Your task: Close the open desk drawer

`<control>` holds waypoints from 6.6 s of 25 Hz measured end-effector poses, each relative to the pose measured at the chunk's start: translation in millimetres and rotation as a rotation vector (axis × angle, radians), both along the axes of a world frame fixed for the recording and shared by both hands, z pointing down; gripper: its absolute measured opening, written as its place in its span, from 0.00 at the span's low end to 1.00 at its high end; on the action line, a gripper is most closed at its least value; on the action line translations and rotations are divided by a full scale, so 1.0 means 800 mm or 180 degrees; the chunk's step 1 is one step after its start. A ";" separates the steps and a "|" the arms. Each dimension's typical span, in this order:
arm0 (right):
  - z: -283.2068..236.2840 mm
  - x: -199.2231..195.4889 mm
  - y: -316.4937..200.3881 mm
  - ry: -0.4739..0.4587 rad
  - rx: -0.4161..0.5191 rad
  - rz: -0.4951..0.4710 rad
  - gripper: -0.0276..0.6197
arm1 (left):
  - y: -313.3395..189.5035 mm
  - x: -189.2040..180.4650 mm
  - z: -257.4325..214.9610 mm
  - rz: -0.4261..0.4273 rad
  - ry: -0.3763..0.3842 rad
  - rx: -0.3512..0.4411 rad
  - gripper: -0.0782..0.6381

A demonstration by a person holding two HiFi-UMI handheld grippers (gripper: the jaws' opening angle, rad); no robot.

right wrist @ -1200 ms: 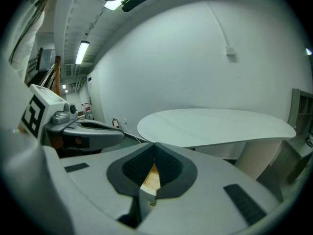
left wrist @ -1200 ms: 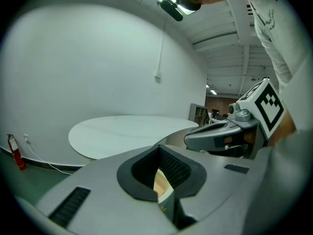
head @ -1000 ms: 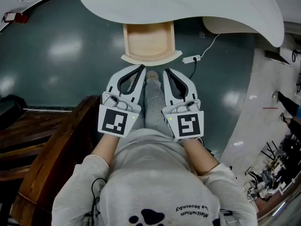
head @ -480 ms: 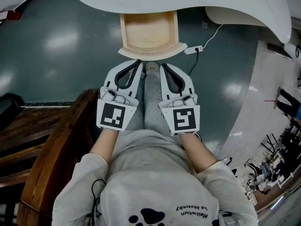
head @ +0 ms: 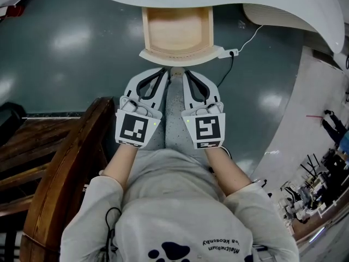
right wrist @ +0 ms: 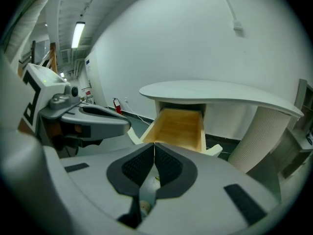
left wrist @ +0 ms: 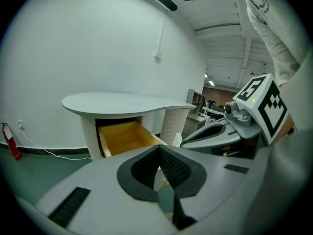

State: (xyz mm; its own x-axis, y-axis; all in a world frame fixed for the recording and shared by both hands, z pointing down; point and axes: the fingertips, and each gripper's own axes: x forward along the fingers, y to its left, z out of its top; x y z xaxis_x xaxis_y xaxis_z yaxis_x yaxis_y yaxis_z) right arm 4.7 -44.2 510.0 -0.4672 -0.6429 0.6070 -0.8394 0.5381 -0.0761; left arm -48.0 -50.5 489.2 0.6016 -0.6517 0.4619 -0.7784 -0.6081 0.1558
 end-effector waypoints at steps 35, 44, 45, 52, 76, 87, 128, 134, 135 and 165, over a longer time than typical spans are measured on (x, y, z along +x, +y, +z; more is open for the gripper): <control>0.177 0.006 0.018 0.0284 -0.1032 0.0322 0.20 | 0.016 -0.005 0.088 0.0114 -0.0022 -0.0450 0.12; 0.203 -0.002 0.012 0.0263 -0.1232 0.0498 0.26 | 0.012 -0.008 0.090 0.0079 0.0017 -0.0470 0.12; 0.205 -0.002 0.012 0.0248 -0.1256 0.0533 0.26 | 0.012 -0.008 0.090 0.0077 0.0021 -0.0468 0.12; 0.205 -0.003 0.010 0.0309 -0.1276 0.0512 0.22 | 0.008 -0.012 0.094 0.0070 0.0020 -0.0496 0.12; 0.195 -0.014 -0.058 0.0342 -0.1125 0.0368 0.21 | -0.061 -0.022 0.092 -0.0259 0.0048 -0.0526 0.12; 0.192 -0.019 -0.106 0.0267 -0.1065 0.0274 0.21 | -0.110 -0.025 0.090 -0.0433 0.0023 -0.0477 0.12; 0.178 -0.038 -0.230 0.0195 -0.0726 -0.0137 0.21 | -0.236 -0.042 0.081 -0.1042 0.0019 -0.0228 0.12; 0.175 -0.042 -0.243 0.0193 -0.0653 -0.0160 0.21 | -0.248 -0.046 0.079 -0.1114 0.0033 -0.0178 0.12; 0.175 -0.041 -0.247 0.0190 -0.0647 -0.0163 0.21 | -0.251 -0.045 0.079 -0.1123 0.0028 -0.0176 0.12; 0.135 -0.021 -0.250 0.0078 -0.0389 0.0065 0.20 | -0.252 -0.034 0.072 -0.1140 0.0051 -0.0228 0.12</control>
State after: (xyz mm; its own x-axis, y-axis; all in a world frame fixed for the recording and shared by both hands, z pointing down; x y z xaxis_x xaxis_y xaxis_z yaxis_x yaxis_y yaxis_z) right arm -12.0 -244.0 618.3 -0.4387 -0.5727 0.6925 -0.8526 0.5088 -0.1193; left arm -75.6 -252.2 546.6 0.3486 -0.7887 0.5063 -0.9372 -0.2844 0.2022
